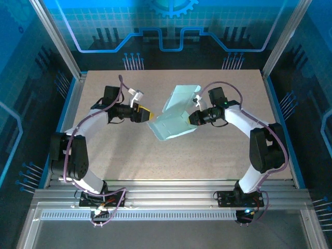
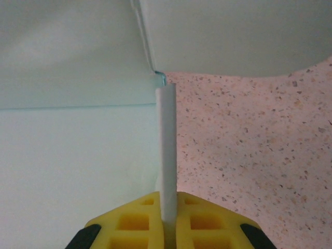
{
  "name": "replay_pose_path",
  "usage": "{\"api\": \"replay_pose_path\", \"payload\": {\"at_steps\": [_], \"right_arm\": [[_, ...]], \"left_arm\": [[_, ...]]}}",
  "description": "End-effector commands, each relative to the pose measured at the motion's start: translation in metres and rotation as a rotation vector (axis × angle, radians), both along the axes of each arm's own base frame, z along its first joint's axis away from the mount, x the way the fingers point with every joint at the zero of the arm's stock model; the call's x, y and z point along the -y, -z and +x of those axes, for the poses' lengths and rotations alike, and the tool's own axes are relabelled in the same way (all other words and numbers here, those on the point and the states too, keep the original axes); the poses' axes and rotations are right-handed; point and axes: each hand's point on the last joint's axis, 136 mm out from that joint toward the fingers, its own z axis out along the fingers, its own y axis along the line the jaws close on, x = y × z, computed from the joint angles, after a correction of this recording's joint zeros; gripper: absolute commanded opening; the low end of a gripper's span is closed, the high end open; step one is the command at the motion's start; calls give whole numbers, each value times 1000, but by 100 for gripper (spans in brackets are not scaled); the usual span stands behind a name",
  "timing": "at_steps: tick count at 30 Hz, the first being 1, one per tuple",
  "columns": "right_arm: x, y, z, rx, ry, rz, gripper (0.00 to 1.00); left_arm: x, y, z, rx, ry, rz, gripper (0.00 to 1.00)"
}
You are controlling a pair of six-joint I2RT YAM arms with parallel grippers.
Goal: Fold the paper box
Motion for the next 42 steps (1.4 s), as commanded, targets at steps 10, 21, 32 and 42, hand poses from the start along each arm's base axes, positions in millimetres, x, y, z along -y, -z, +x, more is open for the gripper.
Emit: {"api": "replay_pose_path", "payload": {"at_steps": [10,21,32,42], "right_arm": [[-16,-21,-18,0,-103,47,0],[-24,-18,-19,-6,-95,30,0],[-27,-23,-19,4,-92,18,0],[-28,-23,-24,0,-121,32,0]], "left_arm": [[30,-19,-20,76,175,-52,71],[41,-23,-34,110,220,-47,71],[45,-16,-35,344,135,46,53],[42,-20,-50,372,171,57,65]]}}
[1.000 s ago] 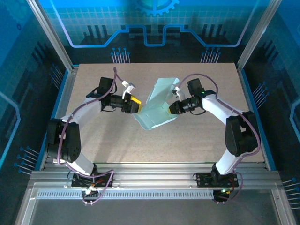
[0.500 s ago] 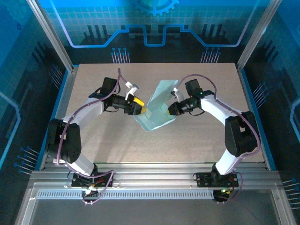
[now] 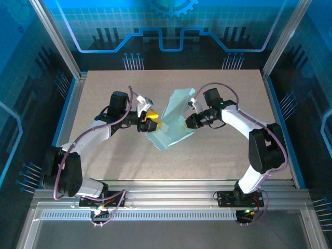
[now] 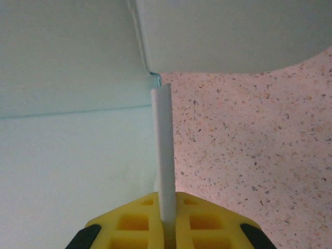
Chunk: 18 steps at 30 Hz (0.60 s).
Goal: Fold the paper box
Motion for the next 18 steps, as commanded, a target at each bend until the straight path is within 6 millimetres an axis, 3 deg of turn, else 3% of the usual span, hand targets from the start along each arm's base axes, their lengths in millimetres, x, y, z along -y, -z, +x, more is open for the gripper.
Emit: {"api": "replay_pose_path", "payload": {"at_steps": [1,10,18], "right_arm": [[-11,-23,-3,27,-37,52,0],[-16,-23,-12,6,-82,91,0],[-18,-28,-17,13,-97,100,0]], "left_arm": [[6,-3,-16,22,71,-1,67],[12,-26,-50,-3,233,-118,68],[11,-6,-33,-71,179,-40,54]]}}
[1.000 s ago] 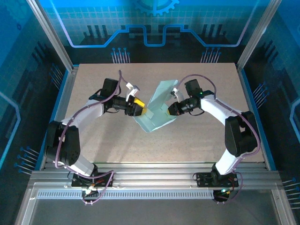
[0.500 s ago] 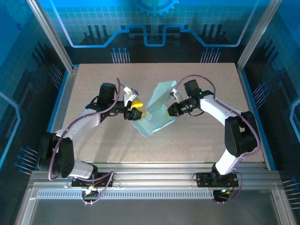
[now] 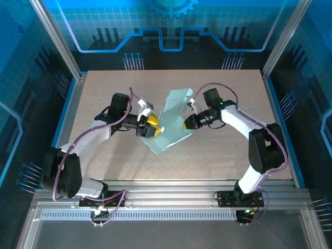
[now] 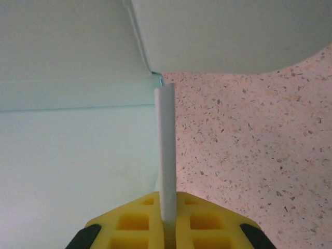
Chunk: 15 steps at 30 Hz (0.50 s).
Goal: Fold the paper box
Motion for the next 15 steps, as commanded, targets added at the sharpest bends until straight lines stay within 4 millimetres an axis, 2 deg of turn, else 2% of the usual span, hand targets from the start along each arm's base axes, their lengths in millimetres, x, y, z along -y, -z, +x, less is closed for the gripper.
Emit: {"api": "replay_pose_path", "payload": {"at_steps": [1,9,13,15], "right_arm": [[-10,-23,-10,26,-52,50,0],[-19,-34,-21,72,-90,72,0],[-20,-35,-22,80,-93,60,0],[-20,-35,-21,82,-89,56,0]], "left_arm": [[3,0,2,-12,20,11,53],[-2,8,19,41,-77,71,42],[-4,5,20,66,-96,74,41],[-4,4,20,71,-99,73,35]]}}
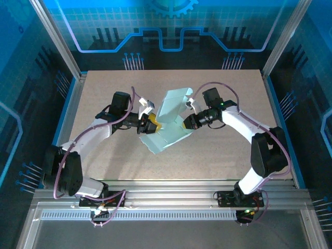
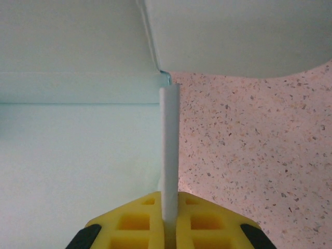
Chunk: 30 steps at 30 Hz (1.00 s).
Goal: Fold the paper box
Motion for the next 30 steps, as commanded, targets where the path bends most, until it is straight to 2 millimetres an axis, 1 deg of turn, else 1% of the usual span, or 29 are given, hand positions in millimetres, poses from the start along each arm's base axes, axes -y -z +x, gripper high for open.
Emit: {"api": "replay_pose_path", "payload": {"at_steps": [1,2,3,6,12,13,15,19,20,22,24,25,27,30], "right_arm": [[-14,-21,-15,33,-71,63,0],[-14,-21,-14,33,-68,60,0],[-14,-21,-14,34,-66,58,0],[-14,-20,-14,33,-63,55,0],[-12,-20,-14,36,-57,44,0],[-12,-20,-14,34,-57,44,0],[-12,-20,-14,35,-58,44,0],[-13,-19,-14,32,-60,45,0],[-13,-18,-13,34,-61,43,0],[-13,-18,-13,33,-60,43,0],[-13,-17,-13,31,-61,42,0],[-13,-18,-13,30,-61,41,0],[-13,-17,-13,29,-61,42,0],[-13,-17,-12,28,-61,40,0]], "left_arm": [[-2,-1,6,42,-41,22,32],[-3,0,5,40,-43,24,32],[-3,0,5,41,-43,24,29],[-3,-1,5,40,-45,25,15],[-3,-2,5,46,-47,25,11],[-3,-2,5,44,-47,25,14],[-3,-2,4,48,-47,23,32],[-3,-4,4,54,-46,19,38],[-3,-4,4,55,-46,17,38],[-4,-4,4,54,-48,17,34],[-4,-5,4,53,-46,16,27],[-4,-4,4,52,-47,16,21],[-3,-4,4,49,-47,17,14],[-4,-4,4,52,-49,19,12]]}}
